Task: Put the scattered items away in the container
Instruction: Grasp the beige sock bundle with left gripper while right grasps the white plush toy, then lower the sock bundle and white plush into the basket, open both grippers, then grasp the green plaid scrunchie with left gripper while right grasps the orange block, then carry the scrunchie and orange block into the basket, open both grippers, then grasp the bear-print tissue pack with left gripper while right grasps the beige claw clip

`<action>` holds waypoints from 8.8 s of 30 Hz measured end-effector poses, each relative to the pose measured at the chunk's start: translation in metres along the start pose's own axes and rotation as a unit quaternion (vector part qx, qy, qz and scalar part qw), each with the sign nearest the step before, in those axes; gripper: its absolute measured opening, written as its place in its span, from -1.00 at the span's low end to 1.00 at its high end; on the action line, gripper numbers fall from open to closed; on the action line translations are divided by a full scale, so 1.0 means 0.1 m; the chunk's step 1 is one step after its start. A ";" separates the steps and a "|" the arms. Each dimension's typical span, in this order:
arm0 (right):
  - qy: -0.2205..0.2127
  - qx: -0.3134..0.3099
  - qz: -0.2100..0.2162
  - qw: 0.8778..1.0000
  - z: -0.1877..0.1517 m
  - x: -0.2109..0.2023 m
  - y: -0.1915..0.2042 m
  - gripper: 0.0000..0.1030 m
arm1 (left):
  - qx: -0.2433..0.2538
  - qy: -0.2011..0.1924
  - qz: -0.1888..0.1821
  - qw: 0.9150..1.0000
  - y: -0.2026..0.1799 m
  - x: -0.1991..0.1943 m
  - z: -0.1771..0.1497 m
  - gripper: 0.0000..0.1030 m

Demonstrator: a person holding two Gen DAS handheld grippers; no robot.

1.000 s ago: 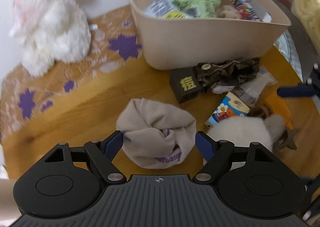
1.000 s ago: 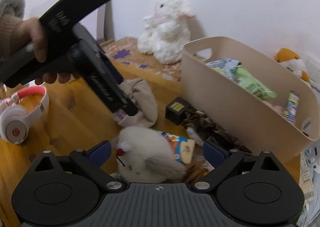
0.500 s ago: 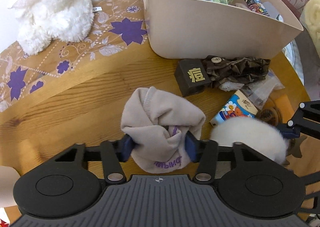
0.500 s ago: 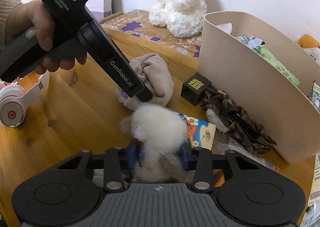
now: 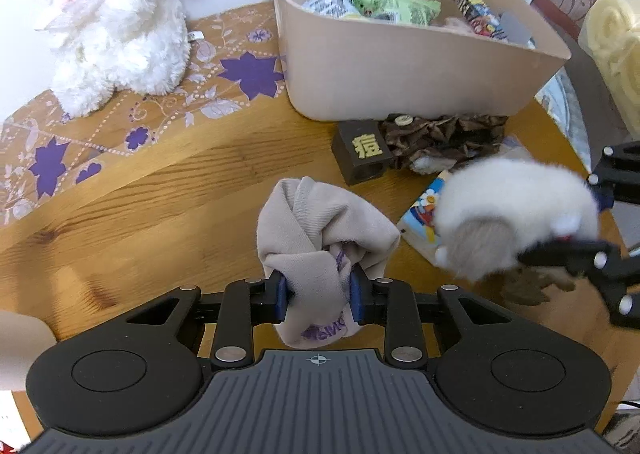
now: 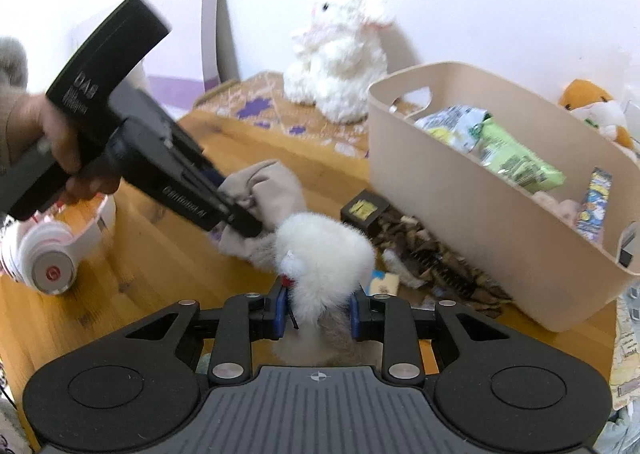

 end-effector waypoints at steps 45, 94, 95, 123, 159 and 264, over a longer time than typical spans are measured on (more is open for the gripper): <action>-0.118 0.051 -0.118 0.985 0.83 -0.35 -1.83 -0.46 | -0.014 -0.093 0.129 0.987 -0.84 0.17 2.00 -0.42; -0.108 0.082 -0.075 0.988 0.07 -0.67 -1.24 1.00 | -0.033 -0.083 0.091 0.992 -0.81 -0.61 0.66 0.48; -0.101 0.082 -0.075 0.989 0.03 -0.65 -1.20 1.00 | -0.038 -0.078 0.086 0.993 -0.83 -0.61 0.57 0.48; 0.052 0.117 -0.088 0.988 -0.39 0.08 -0.80 1.00 | -0.123 0.047 0.034 0.991 -1.39 0.05 -0.61 0.48; 0.052 0.174 -0.051 0.982 -0.48 -0.28 -1.10 0.00 | -0.145 -0.001 0.035 0.989 -1.43 -0.04 -0.44 -0.67; -0.035 0.125 -0.036 0.991 -0.36 -0.41 -0.56 1.00 | 0.148 -0.091 0.048 0.984 -0.85 -0.08 0.68 0.48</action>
Point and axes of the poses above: each gripper's, at about its wrist camera, not at the fingertips, and x roughly the way its jaws point, y to its left, z to its top, the point moved 4 cm from there along x, roughly the way its jaws point, and after that the axes turned 8 degrees about x, right-handed, at the moved point
